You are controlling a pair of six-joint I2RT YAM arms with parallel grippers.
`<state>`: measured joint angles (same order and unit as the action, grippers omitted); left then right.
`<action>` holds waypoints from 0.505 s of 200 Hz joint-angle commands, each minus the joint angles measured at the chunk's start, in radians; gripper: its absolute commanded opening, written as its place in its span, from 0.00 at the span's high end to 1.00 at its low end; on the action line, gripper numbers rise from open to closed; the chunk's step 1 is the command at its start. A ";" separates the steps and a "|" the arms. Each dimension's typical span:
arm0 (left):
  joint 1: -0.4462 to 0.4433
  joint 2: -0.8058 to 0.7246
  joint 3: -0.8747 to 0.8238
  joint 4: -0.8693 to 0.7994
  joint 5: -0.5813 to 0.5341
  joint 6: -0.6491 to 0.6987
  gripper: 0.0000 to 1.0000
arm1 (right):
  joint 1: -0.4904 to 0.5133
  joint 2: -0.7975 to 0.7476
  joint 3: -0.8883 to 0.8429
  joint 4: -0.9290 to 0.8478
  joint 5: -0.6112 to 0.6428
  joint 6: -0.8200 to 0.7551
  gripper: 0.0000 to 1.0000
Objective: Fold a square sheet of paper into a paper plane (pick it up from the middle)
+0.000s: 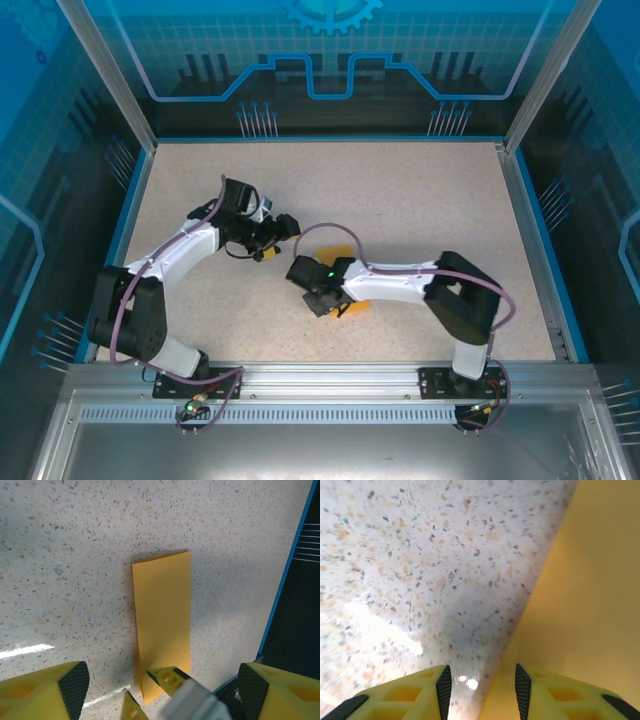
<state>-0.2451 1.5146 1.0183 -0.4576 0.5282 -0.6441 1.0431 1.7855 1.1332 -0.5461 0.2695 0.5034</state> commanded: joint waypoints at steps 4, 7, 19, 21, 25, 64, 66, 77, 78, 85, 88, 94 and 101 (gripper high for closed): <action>0.001 0.010 -0.026 0.049 0.072 0.006 0.19 | -0.093 -0.157 -0.085 0.098 -0.175 -0.032 0.56; -0.001 0.009 -0.028 0.053 0.073 0.005 0.19 | -0.106 -0.173 -0.094 0.101 -0.190 -0.031 0.56; -0.015 0.008 -0.032 0.059 0.070 0.003 0.19 | -0.166 -0.233 -0.144 0.123 -0.254 -0.024 0.56; -0.017 0.006 -0.032 0.061 0.069 0.003 0.19 | -0.177 -0.243 -0.156 0.126 -0.263 -0.023 0.56; -0.022 0.006 -0.034 0.063 0.067 -0.001 0.20 | -0.198 -0.260 -0.173 0.134 -0.284 -0.019 0.56; -0.153 0.010 -0.048 0.127 0.004 -0.046 0.21 | -0.391 -0.344 -0.318 0.183 -0.437 -0.017 0.56; -0.160 0.011 -0.049 0.132 0.001 -0.050 0.21 | -0.395 -0.348 -0.323 0.186 -0.444 -0.016 0.56; -0.200 0.021 -0.049 0.145 -0.032 -0.061 0.21 | -0.434 -0.362 -0.354 0.200 -0.474 -0.008 0.56; -0.203 0.022 -0.049 0.146 -0.035 -0.062 0.21 | -0.436 -0.364 -0.356 0.201 -0.477 -0.008 0.56; -0.223 0.032 -0.050 0.152 -0.055 -0.069 0.22 | -0.455 -0.370 -0.374 0.208 -0.496 -0.005 0.56; -0.231 0.035 -0.052 0.157 -0.061 -0.071 0.22 | -0.464 -0.373 -0.382 0.212 -0.504 -0.002 0.55; -0.241 0.045 -0.056 0.164 -0.073 -0.076 0.22 | -0.479 -0.376 -0.396 0.219 -0.518 0.004 0.55; -0.251 0.055 -0.060 0.172 -0.090 -0.078 0.23 | -0.490 -0.382 -0.412 0.225 -0.524 0.014 0.55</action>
<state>-0.4610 1.5314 0.9844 -0.3302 0.5110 -0.6857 0.5980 1.4410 0.7681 -0.3679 -0.1402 0.4961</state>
